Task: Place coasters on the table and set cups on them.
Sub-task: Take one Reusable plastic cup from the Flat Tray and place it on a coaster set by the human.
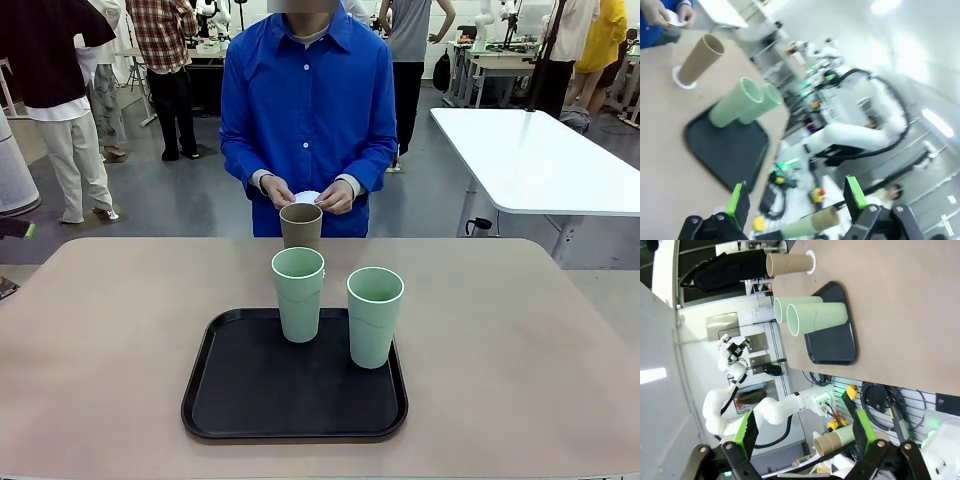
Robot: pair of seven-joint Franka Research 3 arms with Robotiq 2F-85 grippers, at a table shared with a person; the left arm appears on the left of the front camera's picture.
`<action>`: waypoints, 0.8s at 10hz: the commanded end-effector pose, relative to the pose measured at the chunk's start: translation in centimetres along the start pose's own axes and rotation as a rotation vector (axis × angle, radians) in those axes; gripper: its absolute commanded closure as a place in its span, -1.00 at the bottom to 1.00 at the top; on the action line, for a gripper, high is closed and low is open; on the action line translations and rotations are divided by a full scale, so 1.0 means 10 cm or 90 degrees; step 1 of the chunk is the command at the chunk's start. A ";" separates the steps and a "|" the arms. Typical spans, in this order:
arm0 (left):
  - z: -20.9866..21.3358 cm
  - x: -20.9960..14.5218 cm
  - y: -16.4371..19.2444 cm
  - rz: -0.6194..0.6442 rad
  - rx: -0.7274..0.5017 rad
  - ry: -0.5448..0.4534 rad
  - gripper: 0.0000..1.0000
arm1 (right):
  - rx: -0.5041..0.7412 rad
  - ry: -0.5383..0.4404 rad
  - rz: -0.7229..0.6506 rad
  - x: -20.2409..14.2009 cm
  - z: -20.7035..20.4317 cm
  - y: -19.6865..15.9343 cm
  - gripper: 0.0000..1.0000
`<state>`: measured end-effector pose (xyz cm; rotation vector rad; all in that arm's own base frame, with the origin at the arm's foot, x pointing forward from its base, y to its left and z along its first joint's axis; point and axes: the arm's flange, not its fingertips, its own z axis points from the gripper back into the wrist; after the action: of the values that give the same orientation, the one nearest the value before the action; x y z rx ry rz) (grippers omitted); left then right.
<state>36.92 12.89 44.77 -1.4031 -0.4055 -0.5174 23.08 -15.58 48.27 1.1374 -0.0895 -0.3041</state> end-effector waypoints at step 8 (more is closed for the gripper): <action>0.72 -0.28 0.47 0.192 0.032 -0.021 -0.99 | 0.014 0.002 0.006 0.00 0.00 0.02 -1.00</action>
<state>38.21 21.41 39.77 -1.4277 -0.2485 -0.2693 23.08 -15.58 48.28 1.1372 -0.0895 -0.3041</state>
